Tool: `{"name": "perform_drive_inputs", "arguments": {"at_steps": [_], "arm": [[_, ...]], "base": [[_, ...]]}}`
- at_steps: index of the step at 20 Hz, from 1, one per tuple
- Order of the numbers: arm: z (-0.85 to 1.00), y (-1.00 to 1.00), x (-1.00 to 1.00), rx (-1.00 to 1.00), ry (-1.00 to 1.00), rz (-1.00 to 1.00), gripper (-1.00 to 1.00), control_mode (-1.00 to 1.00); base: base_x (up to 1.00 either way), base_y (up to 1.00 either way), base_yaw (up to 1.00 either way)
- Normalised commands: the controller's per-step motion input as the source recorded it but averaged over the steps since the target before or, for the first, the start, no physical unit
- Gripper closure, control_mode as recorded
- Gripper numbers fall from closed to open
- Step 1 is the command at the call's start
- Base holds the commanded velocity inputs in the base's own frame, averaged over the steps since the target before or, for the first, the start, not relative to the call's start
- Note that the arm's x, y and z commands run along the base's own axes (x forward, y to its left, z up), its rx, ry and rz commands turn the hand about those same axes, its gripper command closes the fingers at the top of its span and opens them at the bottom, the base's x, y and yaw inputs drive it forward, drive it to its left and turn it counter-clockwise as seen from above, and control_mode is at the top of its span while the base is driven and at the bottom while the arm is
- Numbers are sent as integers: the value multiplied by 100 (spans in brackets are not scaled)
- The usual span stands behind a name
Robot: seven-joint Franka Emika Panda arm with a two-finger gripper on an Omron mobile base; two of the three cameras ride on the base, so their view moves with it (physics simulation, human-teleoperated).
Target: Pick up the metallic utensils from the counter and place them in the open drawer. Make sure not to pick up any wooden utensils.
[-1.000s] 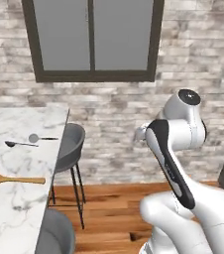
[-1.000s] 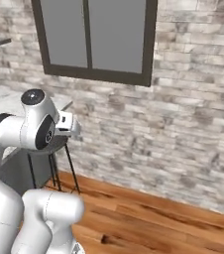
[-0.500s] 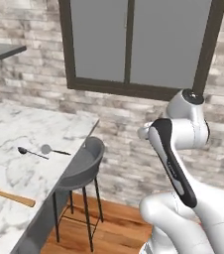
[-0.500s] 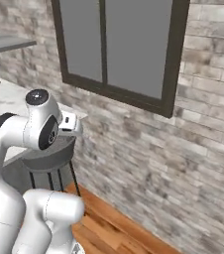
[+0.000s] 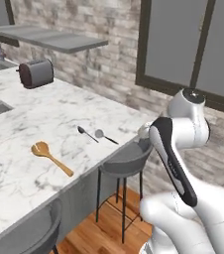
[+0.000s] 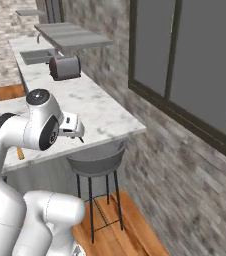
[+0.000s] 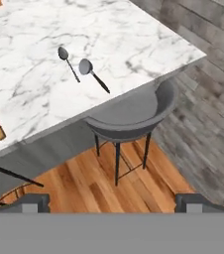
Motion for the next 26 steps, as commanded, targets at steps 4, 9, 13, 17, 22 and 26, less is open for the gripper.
{"name": "perform_drive_inputs", "arguments": {"at_steps": [4,9,13,17,22,26], "arm": [[0,0,0,0,0,0,-100,100],[0,0,0,0,0,0,-100,100],[0,0,0,0,0,0,-100,100],[0,0,0,0,0,0,-100,100],[-14,8,27,0,0,3,-100,-100],[-42,16,54,0,0,8,-100,-100]], "base": [[68,1,38],[71,-22,30],[51,-49,22],[35,-41,18],[42,3,6],[0,0,0]]}}
